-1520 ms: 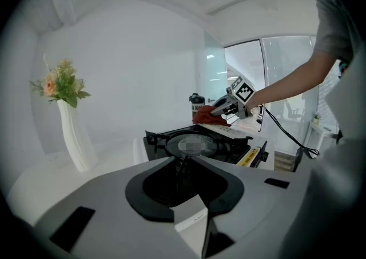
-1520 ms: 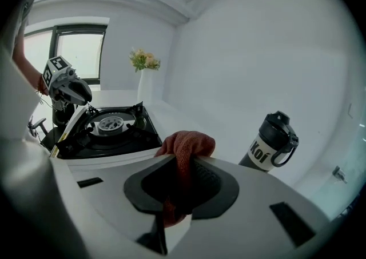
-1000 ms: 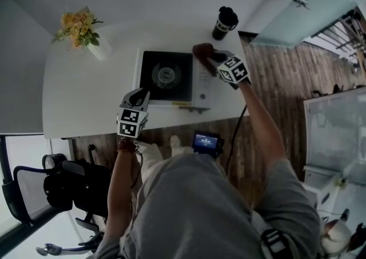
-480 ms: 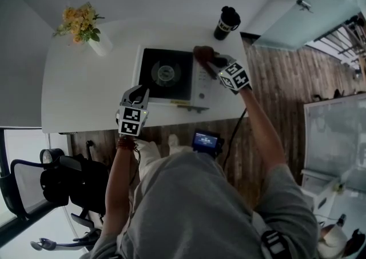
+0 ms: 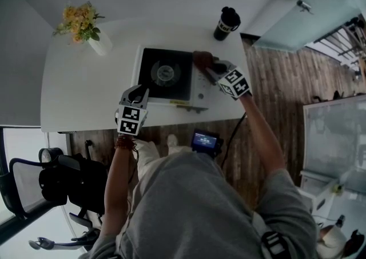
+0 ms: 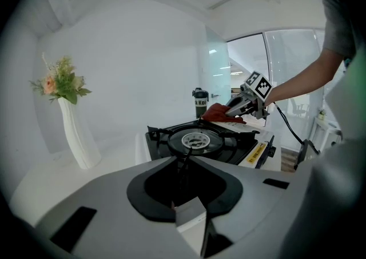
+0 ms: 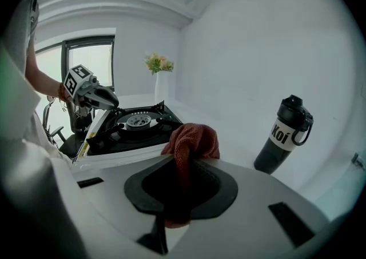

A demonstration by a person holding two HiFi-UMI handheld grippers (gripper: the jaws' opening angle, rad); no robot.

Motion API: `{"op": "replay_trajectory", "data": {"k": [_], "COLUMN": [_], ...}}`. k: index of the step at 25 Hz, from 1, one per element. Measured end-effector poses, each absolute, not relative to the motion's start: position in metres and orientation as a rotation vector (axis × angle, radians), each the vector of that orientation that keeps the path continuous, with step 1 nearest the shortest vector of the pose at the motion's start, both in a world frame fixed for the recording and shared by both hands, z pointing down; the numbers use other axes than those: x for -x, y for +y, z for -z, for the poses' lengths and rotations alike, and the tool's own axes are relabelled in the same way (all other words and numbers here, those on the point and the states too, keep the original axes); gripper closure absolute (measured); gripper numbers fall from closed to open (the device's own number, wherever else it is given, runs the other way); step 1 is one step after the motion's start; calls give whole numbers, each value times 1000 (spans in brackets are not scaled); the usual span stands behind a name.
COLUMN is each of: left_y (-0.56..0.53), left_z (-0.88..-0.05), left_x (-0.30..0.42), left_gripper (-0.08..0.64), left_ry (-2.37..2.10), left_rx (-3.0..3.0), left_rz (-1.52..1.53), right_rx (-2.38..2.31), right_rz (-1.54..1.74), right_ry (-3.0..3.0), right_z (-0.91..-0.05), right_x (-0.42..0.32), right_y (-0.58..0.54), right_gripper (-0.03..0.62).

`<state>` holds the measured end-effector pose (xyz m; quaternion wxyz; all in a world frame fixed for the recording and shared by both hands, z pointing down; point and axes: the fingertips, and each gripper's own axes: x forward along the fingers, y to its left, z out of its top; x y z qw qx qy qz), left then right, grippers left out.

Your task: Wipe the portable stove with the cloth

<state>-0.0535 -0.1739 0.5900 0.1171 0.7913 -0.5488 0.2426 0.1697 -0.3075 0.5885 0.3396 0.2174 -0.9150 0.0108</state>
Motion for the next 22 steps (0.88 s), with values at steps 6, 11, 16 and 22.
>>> {"op": "replay_trajectory", "data": {"k": [6, 11, 16, 22], "left_y": [-175, -175, -175, -174], "left_z": [-589, -589, -589, -589], "left_x": [54, 54, 54, 54], "left_gripper": [472, 472, 472, 472], "left_ry": [-1624, -1629, -1625, -1655], "left_rx": [-2315, -2310, -2302, -2303], "left_rz": [-718, -723, -729, -756], "right_rx": [-545, -534, -522, -506], "right_rz": [-20, -15, -7, -17], "right_ry": [-2392, -2400, -2407, -2417], "right_z": [-588, -588, -589, -586], "right_x": [-170, -171, -172, -171], "right_y": [-291, -276, -262, -245], "right_gripper": [532, 532, 532, 532]}}
